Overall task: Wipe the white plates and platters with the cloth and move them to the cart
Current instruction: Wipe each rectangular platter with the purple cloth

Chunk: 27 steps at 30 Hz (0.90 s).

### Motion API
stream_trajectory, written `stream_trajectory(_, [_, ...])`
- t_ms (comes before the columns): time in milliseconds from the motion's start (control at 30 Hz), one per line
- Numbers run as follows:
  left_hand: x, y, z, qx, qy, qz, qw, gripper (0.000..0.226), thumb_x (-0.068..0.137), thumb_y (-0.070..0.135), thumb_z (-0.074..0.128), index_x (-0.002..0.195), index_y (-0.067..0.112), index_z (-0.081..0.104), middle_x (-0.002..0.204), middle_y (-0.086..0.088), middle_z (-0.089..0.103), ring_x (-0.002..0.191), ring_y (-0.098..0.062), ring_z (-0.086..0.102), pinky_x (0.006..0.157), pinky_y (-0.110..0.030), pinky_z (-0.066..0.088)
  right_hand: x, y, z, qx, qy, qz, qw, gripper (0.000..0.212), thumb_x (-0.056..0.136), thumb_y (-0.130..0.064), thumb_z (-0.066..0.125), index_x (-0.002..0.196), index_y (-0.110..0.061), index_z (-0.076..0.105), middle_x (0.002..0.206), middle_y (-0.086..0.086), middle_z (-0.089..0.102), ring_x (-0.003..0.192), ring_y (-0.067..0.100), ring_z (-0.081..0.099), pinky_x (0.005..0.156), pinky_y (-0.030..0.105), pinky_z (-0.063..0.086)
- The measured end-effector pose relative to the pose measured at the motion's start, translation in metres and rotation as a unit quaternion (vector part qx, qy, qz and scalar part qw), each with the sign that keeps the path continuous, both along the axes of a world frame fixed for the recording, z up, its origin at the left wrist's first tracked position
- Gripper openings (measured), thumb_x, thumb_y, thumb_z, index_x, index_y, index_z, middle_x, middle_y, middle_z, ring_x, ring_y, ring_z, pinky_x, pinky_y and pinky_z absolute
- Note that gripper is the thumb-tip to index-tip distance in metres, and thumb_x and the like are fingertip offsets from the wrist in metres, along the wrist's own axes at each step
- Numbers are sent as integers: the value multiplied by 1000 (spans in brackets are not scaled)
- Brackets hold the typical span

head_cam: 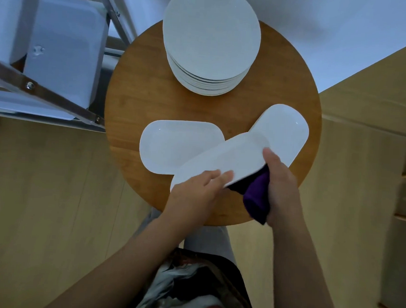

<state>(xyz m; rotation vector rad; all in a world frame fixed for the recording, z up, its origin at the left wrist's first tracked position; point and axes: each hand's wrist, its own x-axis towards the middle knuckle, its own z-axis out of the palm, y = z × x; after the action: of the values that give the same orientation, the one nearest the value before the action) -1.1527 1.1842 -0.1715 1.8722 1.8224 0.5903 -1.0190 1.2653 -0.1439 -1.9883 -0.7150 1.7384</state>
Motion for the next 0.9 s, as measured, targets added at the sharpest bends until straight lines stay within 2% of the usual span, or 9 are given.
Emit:
stream_trajectory(100, [-11, -5, -11, -3, 14, -38, 999, 33, 77, 16, 67, 108, 5, 70, 99, -17, 72, 79, -31, 71, 53, -35, 58, 8, 10, -4, -4, -89, 102, 991, 6, 87, -32, 59, 84, -29, 54, 89, -4, 61, 84, 19, 59, 63, 28, 52])
stream_trajectory(167, [-19, -8, -17, -47, 6, -41, 998, 40, 84, 25, 63, 120, 9, 64, 113, -14, 68, 97, -30, 67, 71, -36, 56, 4, 12, -10, 15, -119, 145, 982, 8, 88, -24, 56, 81, -27, 54, 85, -6, 59, 81, 18, 56, 58, 25, 47])
stream_trajectory(233, [-31, -9, -26, -132, -63, 13, 989, 56, 89, 43, 56, 138, 18, 47, 133, -5, 56, 121, -22, 52, 94, -31, 41, 0, 12, -18, 29, -129, 162, 978, 12, 88, -20, 56, 79, -27, 54, 83, -7, 58, 80, 17, 55, 61, 26, 47])
stream_trajectory(300, [-47, -10, -35, -161, -106, 93, 977, 68, 86, 55, 54, 141, 17, 41, 139, -3, 49, 129, -20, 40, 102, -28, 27, -2, 10, -25, 32, -125, 172, 977, 11, 88, -18, 56, 82, -27, 56, 86, -8, 59, 83, 18, 55, 63, 27, 48])
stream_trajectory(400, [-76, -12, -52, -149, -70, 273, 948, 61, 87, 41, 61, 138, 12, 43, 134, -9, 48, 125, -26, 41, 99, -33, 31, -4, 8, -33, 28, -96, 158, 982, 9, 90, -19, 55, 88, -27, 60, 91, -6, 62, 88, 18, 57, 67, 28, 50])
stream_trajectory(467, [-92, -10, -61, -223, -142, 388, 883, 49, 88, 32, 62, 130, 12, 46, 123, -7, 52, 114, -26, 51, 90, -37, 44, -7, 7, -38, 20, -82, 151, 985, 10, 90, -20, 55, 86, -27, 60, 89, -6, 63, 86, 18, 59, 65, 27, 50])
stream_trajectory(533, [-102, -9, -70, -287, -201, 420, 837, 27, 90, 27, 60, 111, 11, 56, 107, -6, 60, 100, -25, 59, 84, -40, 53, -12, 8, -43, 8, -75, 170, 982, 10, 92, -21, 55, 86, -28, 60, 90, -6, 63, 86, 17, 59, 64, 26, 49])
stream_trajectory(700, [-109, 2, -80, -266, -172, 422, 850, 11, 92, 22, 57, 88, 13, 57, 79, 1, 58, 86, -27, 62, 74, -39, 52, -26, 19, -56, 7, -162, 252, 954, 13, 93, -26, 53, 81, -22, 57, 86, 0, 60, 81, 16, 57, 66, 26, 47])
stream_trajectory(900, [-115, 9, -87, -253, -198, 459, 829, 9, 92, 22, 58, 88, 14, 55, 82, -2, 59, 86, -26, 62, 80, -47, 55, -38, 41, -55, -33, -245, 362, 899, 16, 89, -26, 53, 84, -12, 59, 81, 6, 60, 73, 17, 56, 62, 26, 45])
